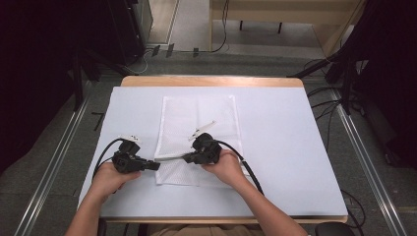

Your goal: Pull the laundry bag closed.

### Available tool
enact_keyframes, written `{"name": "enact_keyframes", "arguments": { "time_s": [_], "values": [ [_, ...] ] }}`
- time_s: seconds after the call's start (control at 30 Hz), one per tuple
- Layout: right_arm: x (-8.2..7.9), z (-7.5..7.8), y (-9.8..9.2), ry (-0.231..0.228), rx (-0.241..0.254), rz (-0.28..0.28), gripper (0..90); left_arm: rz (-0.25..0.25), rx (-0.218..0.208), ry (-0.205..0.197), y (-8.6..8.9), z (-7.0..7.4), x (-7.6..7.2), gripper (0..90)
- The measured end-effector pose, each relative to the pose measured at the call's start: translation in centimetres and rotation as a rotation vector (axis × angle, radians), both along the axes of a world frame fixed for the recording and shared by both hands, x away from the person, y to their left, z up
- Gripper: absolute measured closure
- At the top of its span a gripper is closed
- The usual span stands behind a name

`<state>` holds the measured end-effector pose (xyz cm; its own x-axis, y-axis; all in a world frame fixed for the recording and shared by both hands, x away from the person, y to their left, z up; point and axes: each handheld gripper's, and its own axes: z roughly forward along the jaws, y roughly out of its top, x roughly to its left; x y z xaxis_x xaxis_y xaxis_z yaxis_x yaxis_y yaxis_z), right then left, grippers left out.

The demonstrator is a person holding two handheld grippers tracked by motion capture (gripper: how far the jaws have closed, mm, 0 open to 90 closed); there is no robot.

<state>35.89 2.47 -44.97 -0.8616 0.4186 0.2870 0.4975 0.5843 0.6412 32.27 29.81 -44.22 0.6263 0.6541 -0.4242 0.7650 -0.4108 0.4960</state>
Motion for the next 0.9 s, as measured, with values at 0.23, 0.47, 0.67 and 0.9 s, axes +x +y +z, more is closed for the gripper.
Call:
{"name": "enact_keyframes", "arguments": {
  "time_s": [0.23, 0.47, 0.67, 0.9],
  "values": [
    [-0.2, 0.1, -0.4, -0.006, -0.006, -0.003, 87.7, 0.003, 0.0, 0.011, 0.1, -0.1, 0.0, 88.2],
    [-0.1, 0.1, -1.1, -0.002, -0.019, -0.012, 87.7, 0.001, -0.001, 0.011, 0.1, -0.1, 0.0, 88.1],
    [0.0, 0.2, -1.6, -0.005, -0.044, -0.011, 87.7, -0.006, -0.003, 0.011, 0.2, -0.1, 0.0, 88.1],
    [-0.1, 0.2, -1.8, 0.006, -0.033, -0.007, 87.7, -0.01, -0.001, 0.007, 0.1, -0.1, -0.1, 88.1]
  ]
}}
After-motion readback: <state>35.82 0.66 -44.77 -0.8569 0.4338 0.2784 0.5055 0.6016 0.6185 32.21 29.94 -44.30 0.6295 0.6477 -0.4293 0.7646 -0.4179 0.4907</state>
